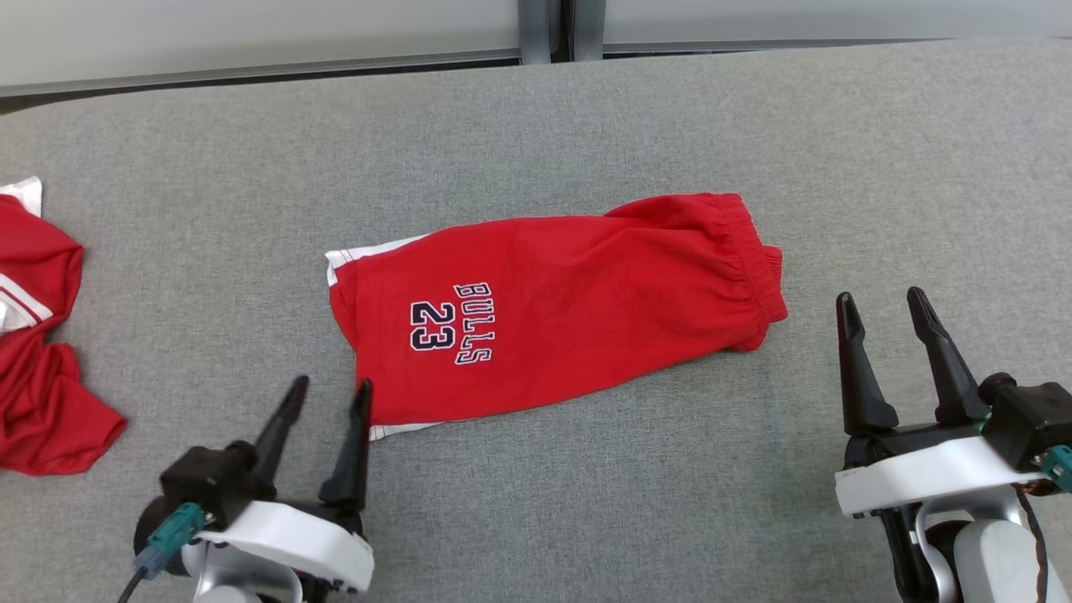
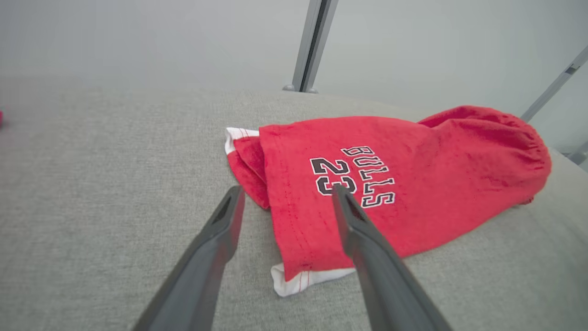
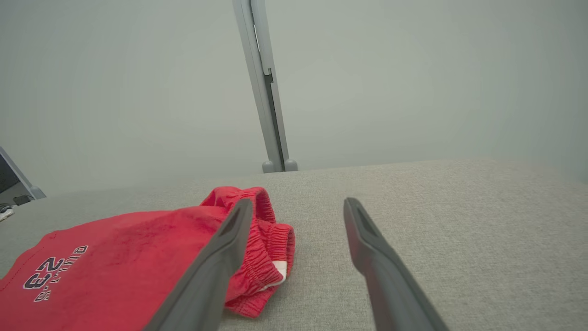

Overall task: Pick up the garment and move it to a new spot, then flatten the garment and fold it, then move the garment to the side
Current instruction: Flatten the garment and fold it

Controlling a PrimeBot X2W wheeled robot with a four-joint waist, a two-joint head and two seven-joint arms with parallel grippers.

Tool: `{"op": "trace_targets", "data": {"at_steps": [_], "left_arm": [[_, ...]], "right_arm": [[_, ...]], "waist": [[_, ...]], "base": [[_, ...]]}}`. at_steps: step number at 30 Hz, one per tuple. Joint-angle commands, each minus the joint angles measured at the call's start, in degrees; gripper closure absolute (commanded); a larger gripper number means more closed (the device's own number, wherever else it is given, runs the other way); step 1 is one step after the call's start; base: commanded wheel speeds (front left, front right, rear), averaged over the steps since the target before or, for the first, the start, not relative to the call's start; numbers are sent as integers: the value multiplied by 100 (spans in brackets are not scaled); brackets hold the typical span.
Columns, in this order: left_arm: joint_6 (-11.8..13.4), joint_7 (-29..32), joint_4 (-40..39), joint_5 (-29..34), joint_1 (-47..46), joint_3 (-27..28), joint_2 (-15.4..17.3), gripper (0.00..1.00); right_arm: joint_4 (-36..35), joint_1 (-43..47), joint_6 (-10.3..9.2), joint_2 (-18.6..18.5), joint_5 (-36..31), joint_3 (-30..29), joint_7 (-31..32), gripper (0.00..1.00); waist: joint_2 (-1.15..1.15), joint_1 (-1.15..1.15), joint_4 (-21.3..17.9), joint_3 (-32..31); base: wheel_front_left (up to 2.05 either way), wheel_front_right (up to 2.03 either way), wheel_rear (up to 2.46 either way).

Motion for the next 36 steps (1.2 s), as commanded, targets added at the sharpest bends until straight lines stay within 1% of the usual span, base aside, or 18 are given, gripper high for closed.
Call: {"op": "trace_targets", "data": {"at_steps": [1,4,6,9,13,21,28,33,36], "left_arm": [[94,-317,31,109,-149,96,-36,0],[264,-791,-1,352,-234,218,-85,0],[358,-947,-64,513,-294,311,-94,0],[445,-1043,-162,712,-315,455,-120,0],[493,-1072,-221,1015,-266,600,-75,0],[457,-1072,-157,1128,-108,694,-87,0],[438,-1073,-96,1140,-66,649,-132,0],[384,-1073,-52,1120,-152,630,-147,0],[336,-1073,-40,1139,-272,592,-180,0]], "right_arm": [[-95,91,-2,-59,-56,-24,21,0],[-248,118,-2,-95,-139,-23,68,0],[-348,177,-2,-121,-181,6,119,0],[-445,286,-2,-165,-226,54,215,0],[-571,501,-2,-220,-231,159,385,0],[-645,657,-2,-257,-184,248,508,0],[-634,623,-2,-269,-156,259,528,0],[-576,549,-2,-299,-162,277,537,0],[-433,427,-2,-384,-159,344,623,0]], "waist": [[0,0,2,-53],[0,0,10,-156],[0,0,13,-247],[0,0,16,-391],[0,0,19,-579],[0,0,15,-676],[0,0,27,-678],[0,0,81,-642],[0,0,151,-559]], "base": [[0,0,0],[0,0,0],[0,0,0],[0,0,0],[0,0,0],[0,0,0],[0,0,0],[0,0,0],[0,0,0]]}}
